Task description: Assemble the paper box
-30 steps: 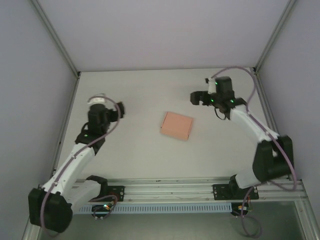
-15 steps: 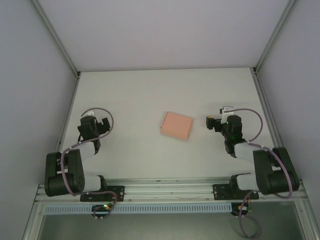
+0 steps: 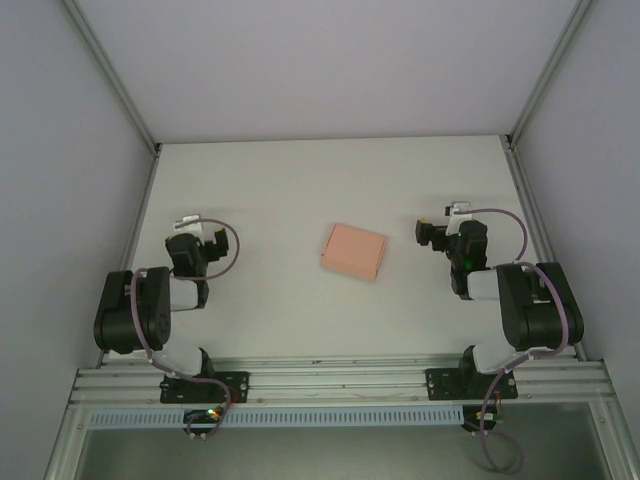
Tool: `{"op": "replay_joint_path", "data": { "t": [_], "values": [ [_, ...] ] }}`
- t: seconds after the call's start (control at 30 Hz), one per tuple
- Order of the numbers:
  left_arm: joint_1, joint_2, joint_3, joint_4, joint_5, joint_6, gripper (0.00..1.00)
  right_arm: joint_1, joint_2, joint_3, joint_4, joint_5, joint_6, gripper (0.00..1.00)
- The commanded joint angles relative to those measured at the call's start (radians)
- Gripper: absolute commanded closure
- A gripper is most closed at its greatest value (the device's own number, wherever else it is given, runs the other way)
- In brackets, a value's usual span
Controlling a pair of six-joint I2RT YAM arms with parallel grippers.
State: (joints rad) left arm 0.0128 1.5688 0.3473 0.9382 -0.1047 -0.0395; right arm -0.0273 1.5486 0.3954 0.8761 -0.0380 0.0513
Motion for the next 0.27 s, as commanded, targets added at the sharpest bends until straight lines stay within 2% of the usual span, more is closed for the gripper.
{"op": "replay_joint_path", "data": {
  "t": [0.0,0.23],
  "values": [
    [-0.013,-0.002,0.013,0.051,-0.057,0.028,0.0,0.006,-0.008,0.007,0.021,-0.02,-0.012,0.0],
    [-0.018,-0.002,0.015,0.049,-0.073,0.031,0.0,0.006,-0.005,0.009,0.02,-0.019,-0.014,0.01]
  ]
}}
